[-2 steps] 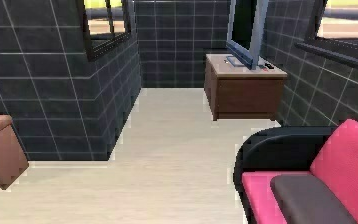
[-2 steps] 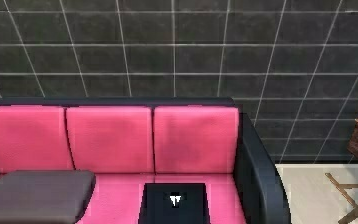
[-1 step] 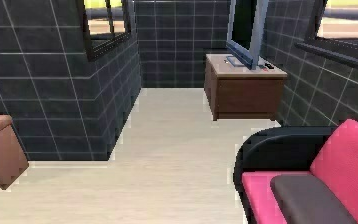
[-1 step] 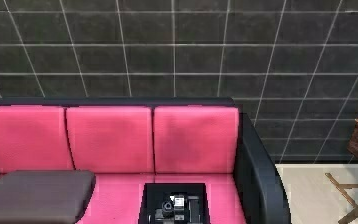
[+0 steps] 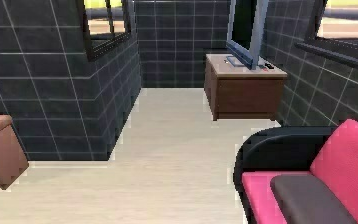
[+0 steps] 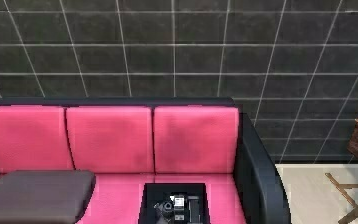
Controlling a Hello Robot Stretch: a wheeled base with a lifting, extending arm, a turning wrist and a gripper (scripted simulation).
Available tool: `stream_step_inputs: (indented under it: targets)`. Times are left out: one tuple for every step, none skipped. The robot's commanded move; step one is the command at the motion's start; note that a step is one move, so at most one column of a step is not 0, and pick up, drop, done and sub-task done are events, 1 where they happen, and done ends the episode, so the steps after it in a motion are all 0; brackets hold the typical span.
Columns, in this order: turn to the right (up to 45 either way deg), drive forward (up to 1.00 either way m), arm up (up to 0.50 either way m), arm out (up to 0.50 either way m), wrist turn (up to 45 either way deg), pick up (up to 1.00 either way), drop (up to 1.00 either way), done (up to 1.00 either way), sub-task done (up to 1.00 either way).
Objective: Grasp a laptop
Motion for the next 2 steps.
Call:
stream_step_inputs:
  targets:
    - [0.0,0.00,0.00,0.00,45.0,0.00,0.00,0.00,0.00]
    - [0.0,0.00,0.00,0.00,45.0,0.00,0.00,0.00,0.00]
